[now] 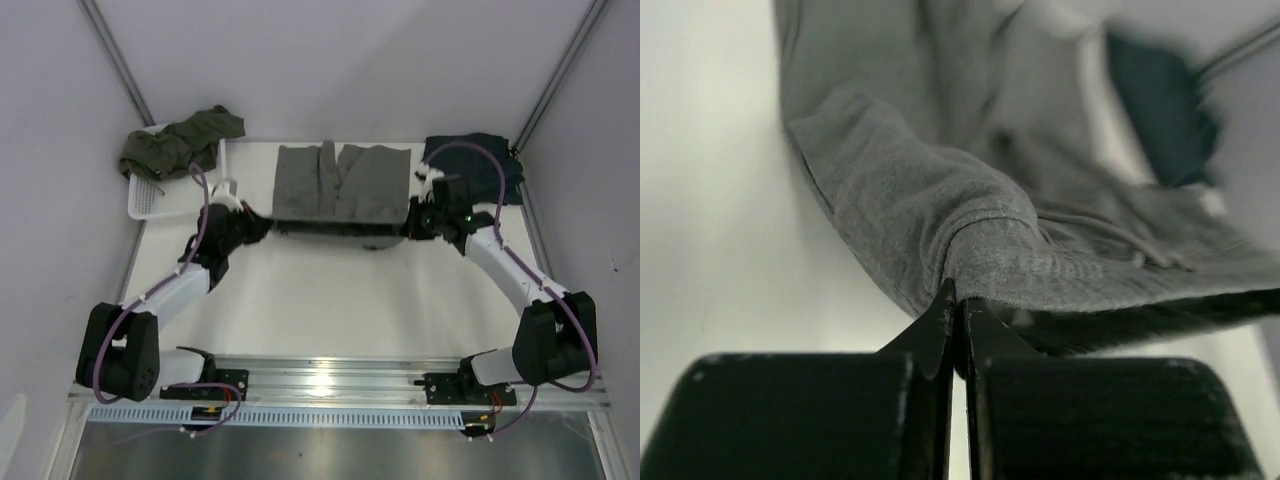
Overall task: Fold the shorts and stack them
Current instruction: Flatten the shorts out
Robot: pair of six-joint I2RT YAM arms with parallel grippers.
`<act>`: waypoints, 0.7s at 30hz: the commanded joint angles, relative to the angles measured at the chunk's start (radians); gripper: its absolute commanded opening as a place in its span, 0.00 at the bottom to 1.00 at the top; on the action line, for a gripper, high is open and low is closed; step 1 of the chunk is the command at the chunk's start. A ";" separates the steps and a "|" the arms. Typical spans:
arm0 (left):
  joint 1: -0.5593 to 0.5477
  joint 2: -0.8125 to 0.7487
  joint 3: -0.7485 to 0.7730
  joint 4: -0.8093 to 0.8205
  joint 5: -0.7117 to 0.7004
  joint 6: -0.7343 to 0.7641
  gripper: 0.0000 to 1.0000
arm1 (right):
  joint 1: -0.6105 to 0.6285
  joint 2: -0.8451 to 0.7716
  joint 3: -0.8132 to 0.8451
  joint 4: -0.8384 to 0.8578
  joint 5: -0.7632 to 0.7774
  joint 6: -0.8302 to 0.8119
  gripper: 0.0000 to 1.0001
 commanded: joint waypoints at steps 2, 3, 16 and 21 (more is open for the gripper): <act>0.003 -0.202 -0.279 0.145 -0.148 -0.040 0.00 | 0.095 -0.166 -0.269 0.113 0.165 0.069 0.00; -0.028 -0.247 -0.315 0.140 -0.210 -0.046 0.00 | 0.122 -0.191 -0.312 0.101 0.197 0.084 0.00; -0.185 -0.837 -0.555 -0.332 -0.372 -0.038 0.37 | 0.700 -0.389 -0.509 -0.120 0.547 0.490 0.14; -0.186 -0.983 -0.540 -0.521 -0.439 -0.057 0.83 | 0.940 -0.378 -0.484 -0.226 0.698 0.622 0.32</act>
